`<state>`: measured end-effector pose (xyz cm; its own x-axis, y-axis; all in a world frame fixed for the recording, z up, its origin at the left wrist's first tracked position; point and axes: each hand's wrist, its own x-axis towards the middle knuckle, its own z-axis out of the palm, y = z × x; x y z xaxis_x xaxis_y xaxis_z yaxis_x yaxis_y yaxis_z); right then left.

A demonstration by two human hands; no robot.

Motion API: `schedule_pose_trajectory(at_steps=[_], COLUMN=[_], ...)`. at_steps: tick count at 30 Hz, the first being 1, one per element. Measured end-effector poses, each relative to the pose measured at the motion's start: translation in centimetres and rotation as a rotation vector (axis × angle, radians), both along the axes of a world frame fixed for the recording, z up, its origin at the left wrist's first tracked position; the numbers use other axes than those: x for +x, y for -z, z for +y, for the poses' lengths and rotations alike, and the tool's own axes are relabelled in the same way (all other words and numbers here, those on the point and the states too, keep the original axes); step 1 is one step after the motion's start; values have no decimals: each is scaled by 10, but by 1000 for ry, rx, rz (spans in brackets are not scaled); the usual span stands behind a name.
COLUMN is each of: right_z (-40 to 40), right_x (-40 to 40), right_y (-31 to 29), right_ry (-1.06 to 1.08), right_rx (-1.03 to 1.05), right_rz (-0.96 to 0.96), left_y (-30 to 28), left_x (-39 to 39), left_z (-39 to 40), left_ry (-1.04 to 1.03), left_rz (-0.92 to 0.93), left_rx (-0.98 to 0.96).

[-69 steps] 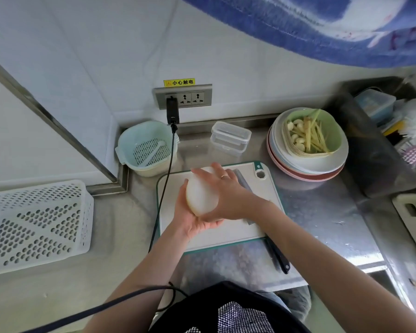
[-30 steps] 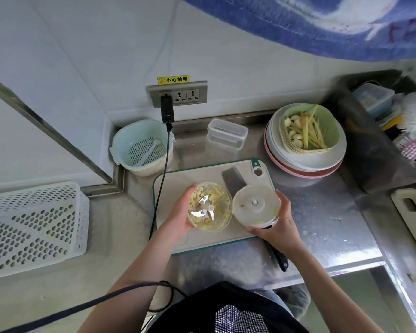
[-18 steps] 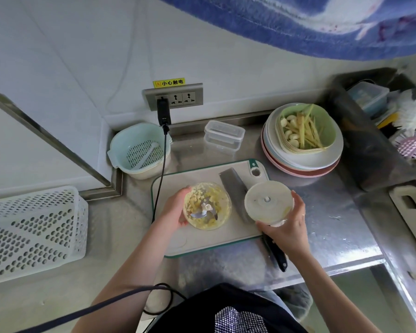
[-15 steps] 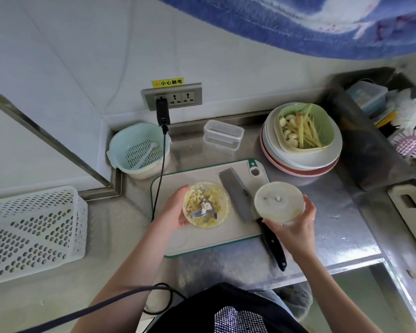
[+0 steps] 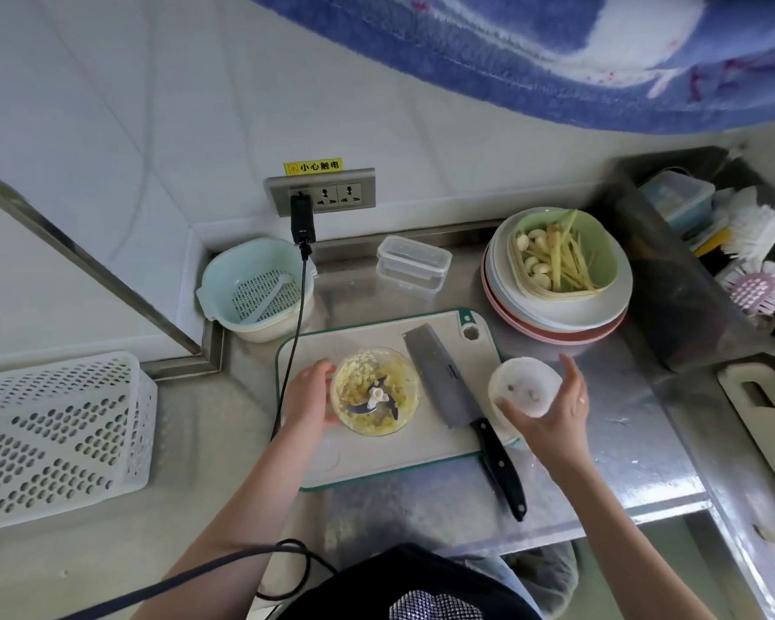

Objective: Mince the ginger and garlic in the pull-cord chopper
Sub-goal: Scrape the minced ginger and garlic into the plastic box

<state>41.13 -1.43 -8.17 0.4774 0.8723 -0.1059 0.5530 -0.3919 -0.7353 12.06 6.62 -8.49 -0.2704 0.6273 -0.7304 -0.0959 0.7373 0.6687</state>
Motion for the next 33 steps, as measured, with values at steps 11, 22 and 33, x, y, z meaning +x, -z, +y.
schedule_pose_trajectory(at_steps=[11,22,33], right_z=[157,204,155], right_x=[-72,-89,-76], right_y=[-29,-39,-106], right_ry=[-608,-454,-424], right_rx=[-110,22,400], right_rz=[-249,-481,-68], left_y=[-17,-41,-89], left_x=[3,-14,3], left_z=[0,-8,28], left_ry=[91,27,143], left_rz=[4,-98,-212], left_rx=[232,249,346])
